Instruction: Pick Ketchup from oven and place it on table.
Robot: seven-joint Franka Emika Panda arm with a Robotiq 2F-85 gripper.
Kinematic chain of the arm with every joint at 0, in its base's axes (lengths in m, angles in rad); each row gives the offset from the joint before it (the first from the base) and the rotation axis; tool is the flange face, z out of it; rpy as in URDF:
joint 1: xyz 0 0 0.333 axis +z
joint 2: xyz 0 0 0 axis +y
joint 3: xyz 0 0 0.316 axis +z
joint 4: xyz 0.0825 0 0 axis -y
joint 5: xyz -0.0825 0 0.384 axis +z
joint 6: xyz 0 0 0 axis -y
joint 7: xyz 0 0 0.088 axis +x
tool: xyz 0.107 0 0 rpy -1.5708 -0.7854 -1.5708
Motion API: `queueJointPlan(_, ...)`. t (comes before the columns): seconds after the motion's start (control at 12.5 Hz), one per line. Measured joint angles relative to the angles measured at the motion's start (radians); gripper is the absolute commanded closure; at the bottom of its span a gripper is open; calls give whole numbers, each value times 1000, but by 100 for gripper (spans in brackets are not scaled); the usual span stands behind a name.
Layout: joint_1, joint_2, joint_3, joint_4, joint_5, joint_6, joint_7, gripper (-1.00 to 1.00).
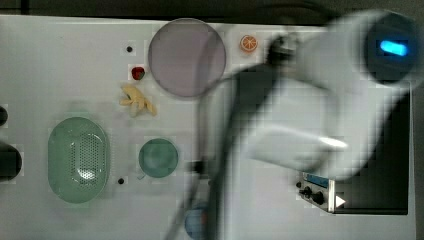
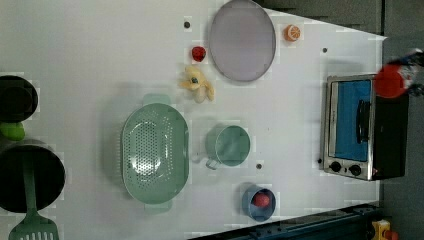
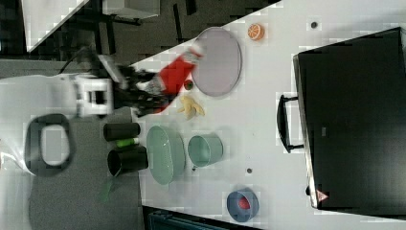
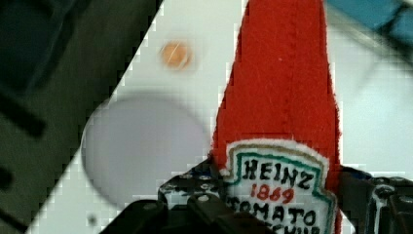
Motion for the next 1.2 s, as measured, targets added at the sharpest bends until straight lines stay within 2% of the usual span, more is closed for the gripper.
queueJointPlan(0.16, 53, 9, 107, -42, -10, 23, 0, -23)
queueJointPlan(0.32, 84, 15, 167, -175, 21, 89, 0, -23)
queueJointPlan(0.56, 113, 63, 130, -344, 16, 227, 0, -23)
queueJointPlan(0.72, 97, 89, 71, -455, 3, 349, 0, -23)
queueJointPlan(0.8, 57, 93, 56, -498, 1, 372, 0, -23)
queueJointPlan(0.88, -6, 114, 52, -539, -6, 392, 0, -23)
queueJointPlan(1.12, -9, 150, 9, -539, -47, 486, 0, -26)
queueJointPlan(1.2, -7, 173, 8, -533, -47, 553, 0, -42)
